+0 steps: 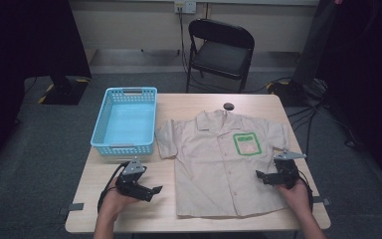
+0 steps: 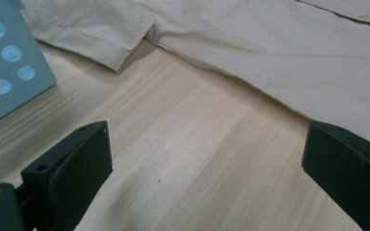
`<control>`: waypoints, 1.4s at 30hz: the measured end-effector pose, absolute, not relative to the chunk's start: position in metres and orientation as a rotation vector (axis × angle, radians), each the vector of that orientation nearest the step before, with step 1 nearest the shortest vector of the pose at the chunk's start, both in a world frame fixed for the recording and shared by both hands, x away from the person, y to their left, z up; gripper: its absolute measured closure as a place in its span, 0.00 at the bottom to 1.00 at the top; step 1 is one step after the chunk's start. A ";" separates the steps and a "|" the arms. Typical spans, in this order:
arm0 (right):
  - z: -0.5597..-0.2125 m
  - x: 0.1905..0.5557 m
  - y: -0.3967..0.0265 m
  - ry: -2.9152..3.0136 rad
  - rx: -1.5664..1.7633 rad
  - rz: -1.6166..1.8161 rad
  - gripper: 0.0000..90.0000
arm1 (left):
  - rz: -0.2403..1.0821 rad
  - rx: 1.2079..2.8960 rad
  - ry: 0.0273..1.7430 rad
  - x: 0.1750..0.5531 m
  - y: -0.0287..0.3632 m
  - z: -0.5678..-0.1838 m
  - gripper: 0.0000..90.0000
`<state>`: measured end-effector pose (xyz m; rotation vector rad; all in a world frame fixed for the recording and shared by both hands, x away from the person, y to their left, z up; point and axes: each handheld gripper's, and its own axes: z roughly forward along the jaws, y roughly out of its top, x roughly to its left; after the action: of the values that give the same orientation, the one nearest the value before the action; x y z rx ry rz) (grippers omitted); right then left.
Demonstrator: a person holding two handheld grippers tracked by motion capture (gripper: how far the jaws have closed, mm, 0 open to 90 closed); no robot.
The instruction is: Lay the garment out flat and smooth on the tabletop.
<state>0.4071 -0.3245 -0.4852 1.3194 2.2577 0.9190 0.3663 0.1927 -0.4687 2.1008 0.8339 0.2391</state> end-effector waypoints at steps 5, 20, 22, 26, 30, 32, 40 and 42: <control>-0.485 0.407 -0.325 2.257 1.323 0.915 0.05 | 0.233 2.105 0.837 0.366 0.195 -0.471 0.03; -0.485 0.407 -0.325 2.256 1.328 0.912 0.04 | 0.225 2.090 0.888 0.363 0.210 -0.473 0.04; -0.485 0.407 -0.325 2.256 1.328 0.912 0.04 | 0.223 2.093 0.896 0.363 0.211 -0.474 0.04; -0.485 0.407 -0.325 2.256 1.327 0.912 0.04 | 0.227 2.102 0.907 0.363 0.214 -0.476 0.04; -0.485 0.407 -0.325 2.256 1.327 0.912 0.04 | 0.227 2.102 0.905 0.363 0.216 -0.477 0.04; -0.485 0.407 -0.325 2.256 1.327 0.912 0.04 | 0.229 2.100 0.907 0.363 0.218 -0.477 0.04; -0.485 0.407 -0.325 2.257 1.326 0.912 0.04 | 0.239 2.086 0.930 0.362 0.226 -0.478 0.03; -0.485 0.407 -0.325 2.257 1.326 0.912 0.04 | 0.236 2.084 0.934 0.361 0.227 -0.479 0.03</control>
<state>0.4070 -0.3248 -0.4854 1.3261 2.2569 0.9122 0.3615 0.2271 -0.4789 2.0836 0.9343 0.2358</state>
